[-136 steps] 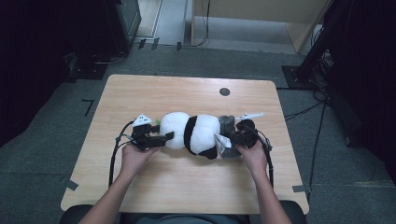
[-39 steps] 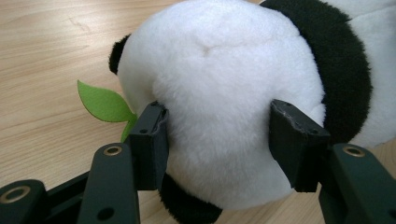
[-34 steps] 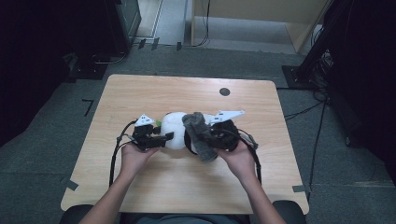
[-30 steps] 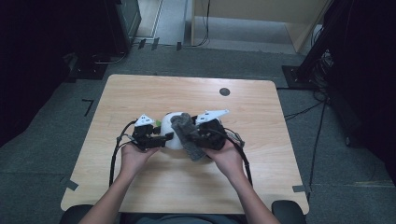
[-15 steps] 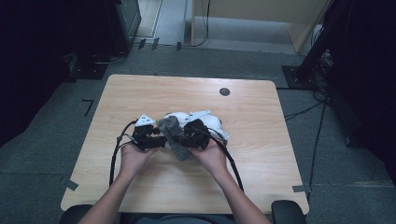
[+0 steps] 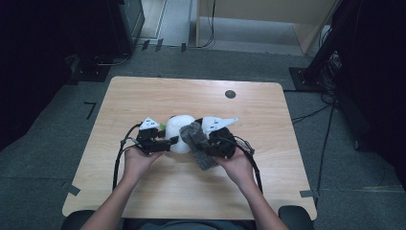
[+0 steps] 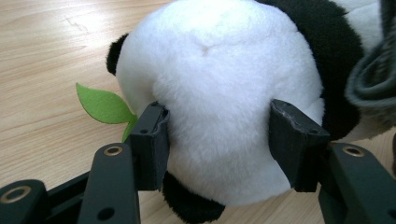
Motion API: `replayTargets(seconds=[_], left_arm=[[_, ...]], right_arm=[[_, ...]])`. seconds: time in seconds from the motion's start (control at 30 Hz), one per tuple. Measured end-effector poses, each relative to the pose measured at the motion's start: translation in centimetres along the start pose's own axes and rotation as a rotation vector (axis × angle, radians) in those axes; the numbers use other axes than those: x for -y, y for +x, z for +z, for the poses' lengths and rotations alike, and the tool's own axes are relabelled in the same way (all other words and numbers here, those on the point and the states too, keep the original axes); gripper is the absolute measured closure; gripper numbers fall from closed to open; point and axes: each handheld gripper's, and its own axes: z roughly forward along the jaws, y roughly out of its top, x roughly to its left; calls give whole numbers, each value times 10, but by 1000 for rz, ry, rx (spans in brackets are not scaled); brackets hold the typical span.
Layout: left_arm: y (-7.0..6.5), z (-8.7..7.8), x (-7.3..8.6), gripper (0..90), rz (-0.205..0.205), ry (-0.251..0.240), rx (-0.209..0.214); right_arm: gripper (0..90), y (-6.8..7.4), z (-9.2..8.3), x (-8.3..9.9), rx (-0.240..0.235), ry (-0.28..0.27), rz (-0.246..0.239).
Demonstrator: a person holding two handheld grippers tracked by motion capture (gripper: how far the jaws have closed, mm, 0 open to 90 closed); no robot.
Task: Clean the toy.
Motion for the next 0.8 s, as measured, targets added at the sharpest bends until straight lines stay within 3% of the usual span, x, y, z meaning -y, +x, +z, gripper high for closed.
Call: replayTargets(seconds=[0.13, 0.37, 0.57, 0.7, 0.8], left_arm=[[0, 0, 0, 425, 0, -1, 1], [0, 1, 0, 425, 0, -3, 7], [-1, 1, 0, 426, -1, -6, 8], [-1, 2, 0, 428, 7, -8, 6], [-1, 2, 0, 429, 7, -8, 8]], right_arm=[[759, -10, -13, 11, -10, -12, 23], [754, -26, -31, 25, 25, -23, 50], [753, -37, -37, 33, 39, -37, 87], [753, -43, -39, 36, 106, -26, 100], [753, -49, -40, 40, 109, -34, 121]])
